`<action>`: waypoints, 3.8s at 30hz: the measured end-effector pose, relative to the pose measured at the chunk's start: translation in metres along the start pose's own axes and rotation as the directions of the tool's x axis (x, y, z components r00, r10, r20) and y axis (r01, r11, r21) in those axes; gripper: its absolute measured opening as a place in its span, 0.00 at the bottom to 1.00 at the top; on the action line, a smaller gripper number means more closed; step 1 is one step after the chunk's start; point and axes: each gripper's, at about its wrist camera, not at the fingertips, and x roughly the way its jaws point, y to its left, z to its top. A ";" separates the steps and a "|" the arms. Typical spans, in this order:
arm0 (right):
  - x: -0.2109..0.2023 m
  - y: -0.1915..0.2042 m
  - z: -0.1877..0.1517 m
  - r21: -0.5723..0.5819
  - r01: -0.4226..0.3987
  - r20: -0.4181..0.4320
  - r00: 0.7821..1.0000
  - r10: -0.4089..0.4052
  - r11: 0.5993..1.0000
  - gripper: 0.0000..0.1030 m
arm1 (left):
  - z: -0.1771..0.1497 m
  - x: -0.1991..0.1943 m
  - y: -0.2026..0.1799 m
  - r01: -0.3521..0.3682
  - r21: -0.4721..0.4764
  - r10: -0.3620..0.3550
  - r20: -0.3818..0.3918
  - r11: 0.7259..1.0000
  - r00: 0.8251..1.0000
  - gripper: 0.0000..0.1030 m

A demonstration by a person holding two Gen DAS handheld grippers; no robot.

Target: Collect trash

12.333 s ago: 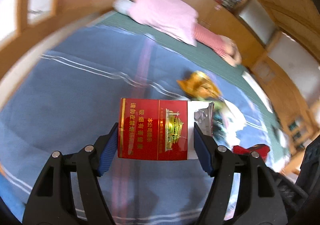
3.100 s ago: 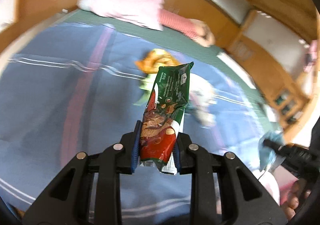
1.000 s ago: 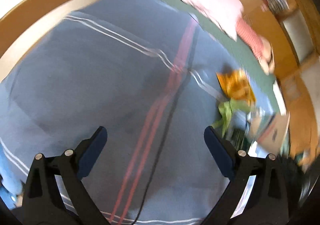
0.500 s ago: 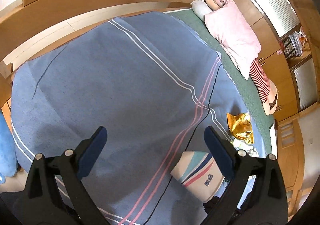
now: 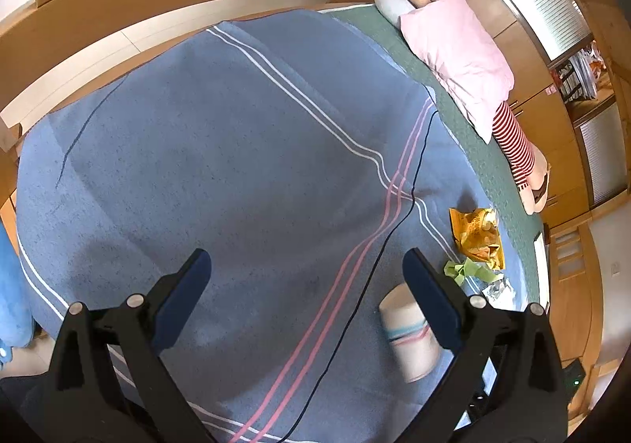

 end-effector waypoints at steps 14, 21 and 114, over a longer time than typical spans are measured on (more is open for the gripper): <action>0.048 0.011 0.028 -0.305 0.449 0.153 0.894 -0.422 0.840 0.58 | -0.004 0.007 0.000 -0.011 0.000 0.011 -0.036 1.000 0.999 0.96; 0.082 0.024 0.016 -0.496 0.557 0.213 0.822 -0.528 0.666 0.58 | -0.010 0.011 -0.010 0.002 0.028 0.000 -0.062 1.000 0.998 0.96; 0.002 0.015 -0.009 -0.248 0.293 0.078 0.956 -0.283 0.923 0.26 | -0.079 0.032 -0.078 0.030 0.667 0.074 -0.127 0.744 0.989 0.94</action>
